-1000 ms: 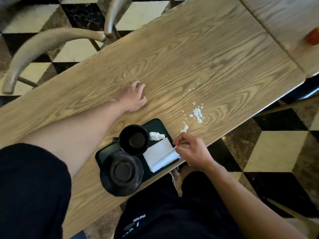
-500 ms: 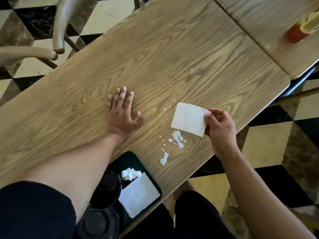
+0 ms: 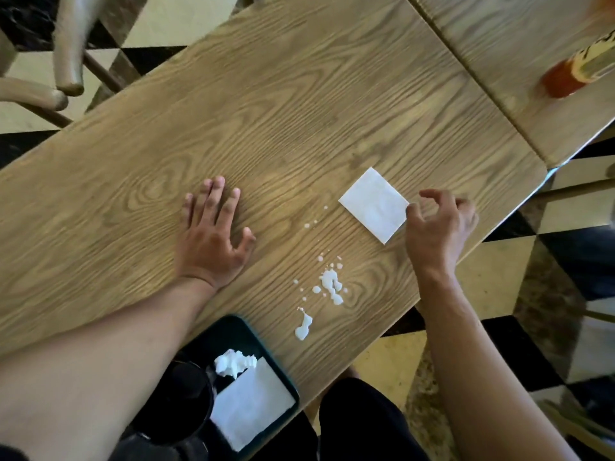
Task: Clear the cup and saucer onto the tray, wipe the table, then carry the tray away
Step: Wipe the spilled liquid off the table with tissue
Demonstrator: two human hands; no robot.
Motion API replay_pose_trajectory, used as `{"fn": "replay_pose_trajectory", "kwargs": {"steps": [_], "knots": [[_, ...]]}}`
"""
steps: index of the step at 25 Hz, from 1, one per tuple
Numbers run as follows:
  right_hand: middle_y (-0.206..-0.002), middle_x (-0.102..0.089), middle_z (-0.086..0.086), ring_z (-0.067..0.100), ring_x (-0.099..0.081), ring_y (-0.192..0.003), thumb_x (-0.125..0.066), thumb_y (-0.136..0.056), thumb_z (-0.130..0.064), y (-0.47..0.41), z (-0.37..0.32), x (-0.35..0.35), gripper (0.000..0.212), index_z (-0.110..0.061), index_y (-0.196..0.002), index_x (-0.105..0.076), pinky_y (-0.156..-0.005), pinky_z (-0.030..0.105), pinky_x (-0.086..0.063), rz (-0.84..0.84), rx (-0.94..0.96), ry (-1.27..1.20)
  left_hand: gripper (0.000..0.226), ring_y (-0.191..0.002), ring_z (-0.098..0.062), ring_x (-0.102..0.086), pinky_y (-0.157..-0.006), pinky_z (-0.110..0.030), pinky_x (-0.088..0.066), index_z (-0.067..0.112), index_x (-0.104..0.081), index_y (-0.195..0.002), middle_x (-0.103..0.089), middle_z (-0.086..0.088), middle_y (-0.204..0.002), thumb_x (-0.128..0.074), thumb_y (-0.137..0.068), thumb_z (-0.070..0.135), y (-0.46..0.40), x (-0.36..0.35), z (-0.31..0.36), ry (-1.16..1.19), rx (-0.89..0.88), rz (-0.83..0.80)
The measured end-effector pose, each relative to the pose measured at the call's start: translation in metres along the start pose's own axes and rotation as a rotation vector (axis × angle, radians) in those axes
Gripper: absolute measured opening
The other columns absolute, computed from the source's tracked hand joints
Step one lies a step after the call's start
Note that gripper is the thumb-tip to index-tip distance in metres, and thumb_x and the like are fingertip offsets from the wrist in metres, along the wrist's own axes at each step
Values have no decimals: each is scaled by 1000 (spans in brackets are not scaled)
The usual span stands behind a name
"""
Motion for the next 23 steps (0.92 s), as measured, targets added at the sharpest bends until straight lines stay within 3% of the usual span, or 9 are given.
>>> {"fn": "replay_pose_trajectory", "kwargs": {"steps": [3, 5, 8, 12, 15, 21, 23], "knots": [[-107, -49, -4, 20, -57, -105, -72, -89, -27, 8, -22, -29, 23, -23, -112, -74, -97, 32, -47, -176, 238, 15, 70, -153, -35, -32, -125, -55, -20, 9, -50, -150, -38, -18, -163, -51, -88, 42, 1, 1, 0, -6, -4, 12], [-107, -53, -6, 13, -61, -91, -74, -88, -27, 10, -27, -45, 24, -23, -111, -74, -85, 25, -49, -251, 263, -13, 70, -153, -35, -32, -126, -55, -19, 9, -51, -150, -38, -18, -163, -51, -88, 42, 2, 2, 0, 0, 2, 18], [-103, -60, -5, 11, -62, -82, -74, -88, -22, 2, -32, -49, 19, -20, -107, -77, -77, 21, -48, -207, 238, -58, 70, -153, -35, -32, -126, -54, -19, 9, -51, -150, -38, -18, -163, -52, -88, 42, 0, 1, 1, 5, 7, 20], [-93, -68, -2, 16, -63, -82, -67, -88, -14, -5, -56, -62, 18, -18, -104, -76, -84, 29, -50, -183, 278, 13, 70, -154, -34, -30, -127, -54, -16, 9, -50, -151, -36, -18, -164, -52, -89, 41, 1, 2, 1, 10, 18, -4], [-89, -68, -2, 15, -62, -79, -66, -86, -7, 17, -80, -84, 30, -20, -112, -76, -84, 29, -51, -348, 480, 7, 69, -155, -34, -29, -127, -54, -16, 9, -49, -151, -36, -18, -164, -52, -90, 41, 1, 2, 0, 0, 21, -11], [-91, -62, 1, 12, -58, -73, -65, -90, -4, 96, -74, -96, 24, -16, -105, -79, -70, 23, -47, -797, 999, 40, 70, -156, -32, -26, -128, -53, -14, 8, -48, -152, -34, -17, -166, -50, -91, 41, -1, 1, 1, -3, 26, -30], [-91, -62, 3, 11, -58, -74, -66, -90, -7, 71, -77, -93, 21, -14, -104, -80, -72, 21, -47, -766, 1018, 47, 70, -157, -31, -23, -128, -52, -12, 10, -46, -153, -32, -16, -167, -48, -92, 43, 0, 1, 0, -2, 32, -52]]}}
Point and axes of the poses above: each hand's wrist, its own y-axis away from the middle knuckle, its own x-axis out of the back of the hand, z = x × y, the point moved 5 cm from there along -y, towards the middle knuckle
